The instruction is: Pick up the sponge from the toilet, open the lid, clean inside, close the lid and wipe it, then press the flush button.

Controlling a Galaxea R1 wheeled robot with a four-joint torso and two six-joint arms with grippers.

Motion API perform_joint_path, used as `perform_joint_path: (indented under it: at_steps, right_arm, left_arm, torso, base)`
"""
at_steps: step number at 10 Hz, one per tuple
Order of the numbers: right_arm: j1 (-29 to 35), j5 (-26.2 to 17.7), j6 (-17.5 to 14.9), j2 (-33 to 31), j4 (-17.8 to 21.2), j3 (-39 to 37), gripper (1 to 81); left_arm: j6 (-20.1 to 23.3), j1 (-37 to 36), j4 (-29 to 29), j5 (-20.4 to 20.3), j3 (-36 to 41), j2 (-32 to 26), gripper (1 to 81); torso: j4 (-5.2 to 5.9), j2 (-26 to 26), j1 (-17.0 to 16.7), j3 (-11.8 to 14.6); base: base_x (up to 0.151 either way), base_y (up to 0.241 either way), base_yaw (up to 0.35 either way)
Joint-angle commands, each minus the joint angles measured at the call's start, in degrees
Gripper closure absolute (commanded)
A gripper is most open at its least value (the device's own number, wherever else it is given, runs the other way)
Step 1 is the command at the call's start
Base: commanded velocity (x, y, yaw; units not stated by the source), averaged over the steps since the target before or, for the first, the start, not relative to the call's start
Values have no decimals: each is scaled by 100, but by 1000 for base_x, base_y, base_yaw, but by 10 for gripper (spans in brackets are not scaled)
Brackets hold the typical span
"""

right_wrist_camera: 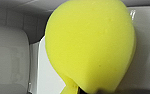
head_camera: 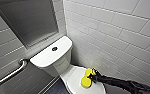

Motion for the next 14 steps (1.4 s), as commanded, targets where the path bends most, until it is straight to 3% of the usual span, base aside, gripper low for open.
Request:
perform_joint_path:
  at_steps: [1,6,9,12,14]
  right_arm:
    - [487,204,374,-387,127,562,811]
    - [-365,1038,569,-2196,110,2600,811]
    - [-1067,1533,569,-2850,101,3016,811]
    - [-1709,1742,551,-3113,58,3078,811]
    - [-2183,1954,534,-3559,-74,3576,811]
  left_arm:
    - [71,203,-39,644,29,-45,10]
    - [71,203,-22,653,56,-36,10]
    - [71,203,-22,653,56,-45,10]
    - [71,212,-22,653,64,-54,10]
    - [71,204,-4,653,64,-37,10]
  torso:
    - [0,0,0,0]
    - [0,0,0,0]
    - [0,-2,0,0]
    - [0,-2,0,2]
    - [0,-5,0,2]
  base:
    - [0,0,0]
    - [0,0,0]
    - [0,0,0]
    - [0,0,0]
    - [0,0,0]
